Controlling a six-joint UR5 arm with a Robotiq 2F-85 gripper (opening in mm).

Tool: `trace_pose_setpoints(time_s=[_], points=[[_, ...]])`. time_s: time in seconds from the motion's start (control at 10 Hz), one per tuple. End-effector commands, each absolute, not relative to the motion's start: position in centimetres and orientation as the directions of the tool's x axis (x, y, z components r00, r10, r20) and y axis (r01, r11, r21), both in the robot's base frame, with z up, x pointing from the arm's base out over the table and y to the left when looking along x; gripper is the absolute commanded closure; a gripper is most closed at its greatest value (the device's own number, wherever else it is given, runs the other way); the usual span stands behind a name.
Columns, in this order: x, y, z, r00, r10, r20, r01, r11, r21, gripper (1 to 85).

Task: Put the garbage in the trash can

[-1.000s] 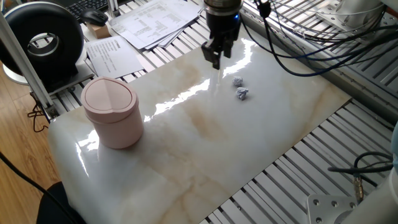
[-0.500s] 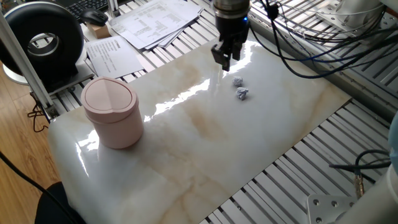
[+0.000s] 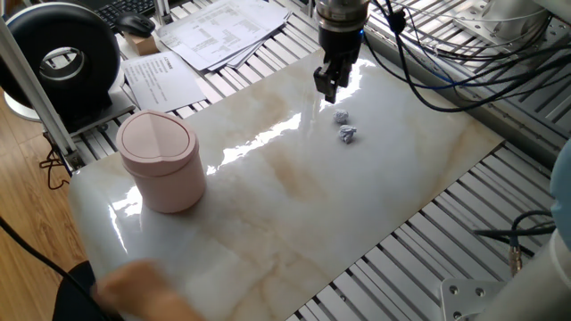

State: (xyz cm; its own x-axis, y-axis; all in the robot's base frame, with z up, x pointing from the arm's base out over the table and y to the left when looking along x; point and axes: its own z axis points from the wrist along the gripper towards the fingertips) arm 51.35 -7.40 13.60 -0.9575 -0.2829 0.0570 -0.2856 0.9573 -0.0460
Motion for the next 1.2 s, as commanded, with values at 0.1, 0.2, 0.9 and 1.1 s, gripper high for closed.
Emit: trace_pose_setpoints(time_s=[0.1, 0.2, 0.9, 1.1], points=[[53.9, -9.2, 8.8, -0.940, -0.341, -0.005, -0.341, 0.940, -0.023, 38.3], [54.5, -8.9, 8.8, -0.929, -0.368, -0.032, -0.368, 0.930, -0.021, 32.0], [51.8, -12.5, 5.4, -0.935, -0.355, 0.007, -0.355, 0.934, -0.035, 28.7], [50.1, -14.0, 5.6, -0.950, -0.302, 0.084, -0.308, 0.949, -0.071, 36.3]])
